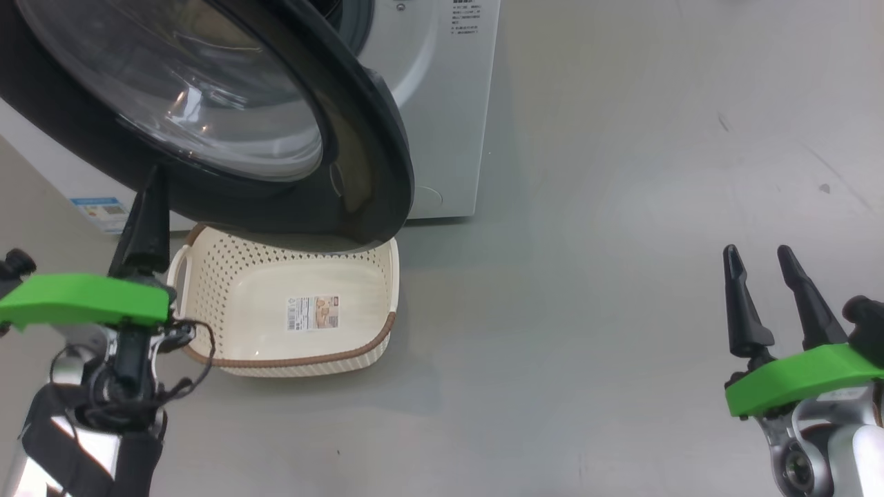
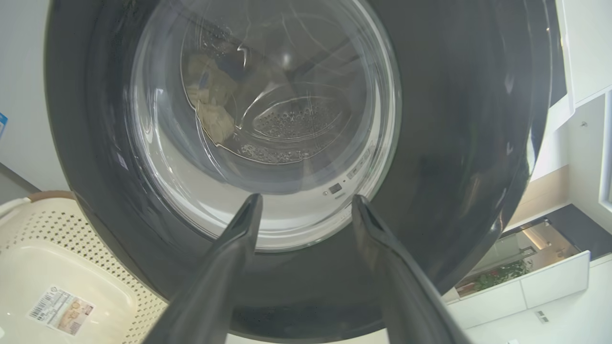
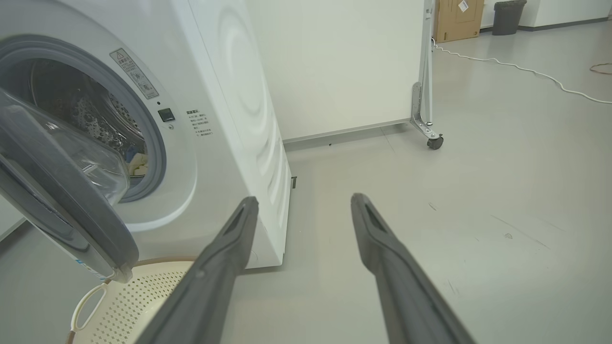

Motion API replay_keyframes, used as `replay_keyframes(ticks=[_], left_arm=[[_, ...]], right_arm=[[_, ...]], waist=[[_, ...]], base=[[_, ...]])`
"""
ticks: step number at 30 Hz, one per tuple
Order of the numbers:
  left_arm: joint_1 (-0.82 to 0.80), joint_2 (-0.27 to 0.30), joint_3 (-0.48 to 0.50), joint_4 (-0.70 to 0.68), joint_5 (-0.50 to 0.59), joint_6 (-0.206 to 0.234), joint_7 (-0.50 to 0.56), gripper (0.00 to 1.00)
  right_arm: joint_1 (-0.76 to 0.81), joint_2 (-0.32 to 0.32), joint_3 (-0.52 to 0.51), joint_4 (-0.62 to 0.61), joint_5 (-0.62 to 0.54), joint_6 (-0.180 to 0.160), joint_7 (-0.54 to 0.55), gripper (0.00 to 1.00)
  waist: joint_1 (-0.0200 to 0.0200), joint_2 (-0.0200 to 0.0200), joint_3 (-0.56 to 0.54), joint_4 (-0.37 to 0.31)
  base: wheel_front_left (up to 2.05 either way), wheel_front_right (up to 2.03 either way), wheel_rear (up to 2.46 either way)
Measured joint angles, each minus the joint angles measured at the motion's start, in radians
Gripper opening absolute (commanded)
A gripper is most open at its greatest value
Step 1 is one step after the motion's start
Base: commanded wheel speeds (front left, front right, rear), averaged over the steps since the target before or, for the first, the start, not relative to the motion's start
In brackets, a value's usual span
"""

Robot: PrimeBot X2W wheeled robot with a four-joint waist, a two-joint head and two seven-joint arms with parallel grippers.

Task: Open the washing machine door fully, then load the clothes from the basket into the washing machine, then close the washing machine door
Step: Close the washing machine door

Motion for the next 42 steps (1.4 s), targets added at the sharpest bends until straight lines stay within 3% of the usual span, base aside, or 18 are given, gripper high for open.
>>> replay_keyframes(ticks=[3, 7, 18, 28, 42], left_arm=[[0.033, 0.036, -0.036, 0.024, 0.167, 0.001, -0.128, 1.0], [0.075, 0.059, -0.1, 0.029, 0.348, 0.048, -0.228, 1.0], [0.237, 0.09, -0.19, -0.075, 0.626, 0.183, -0.291, 1.0], [0.379, 0.094, -0.216, -0.179, 0.71, 0.256, -0.299, 1.0], [0.42, 0.094, -0.243, -0.226, 0.742, 0.275, -0.297, 1.0]], right_arm=[[0.004, 0.0, -0.001, 0.0, 0.0, 0.0, 0.0, 1.0], [0.015, 0.0, -0.004, -0.001, 0.0, 0.0, 0.0, 1.0], [0.043, 0.0, -0.013, -0.017, -0.03, 0.0, 0.02, 1.0], [0.073, 0.0, -0.025, -0.038, -0.042, 0.0, 0.044, 1.0], [0.095, 0.001, -0.023, -0.055, -0.044, 0.0, 0.063, 1.0]], waist=[[0.0, 0.0, -0.016, 0.005], [0.0, 0.0, -0.029, 0.014], [0.0, 0.0, -0.059, 0.056], [0.0, 0.0, -0.088, 0.095], [0.0, 0.0, -0.11, 0.099]], base=[[0.0, 0.0, 0.0], [0.0, 0.0, 0.0], [0.0, 0.0, 0.0], [0.0, 0.0, 0.0], [0.0, 0.0, 0.0]])
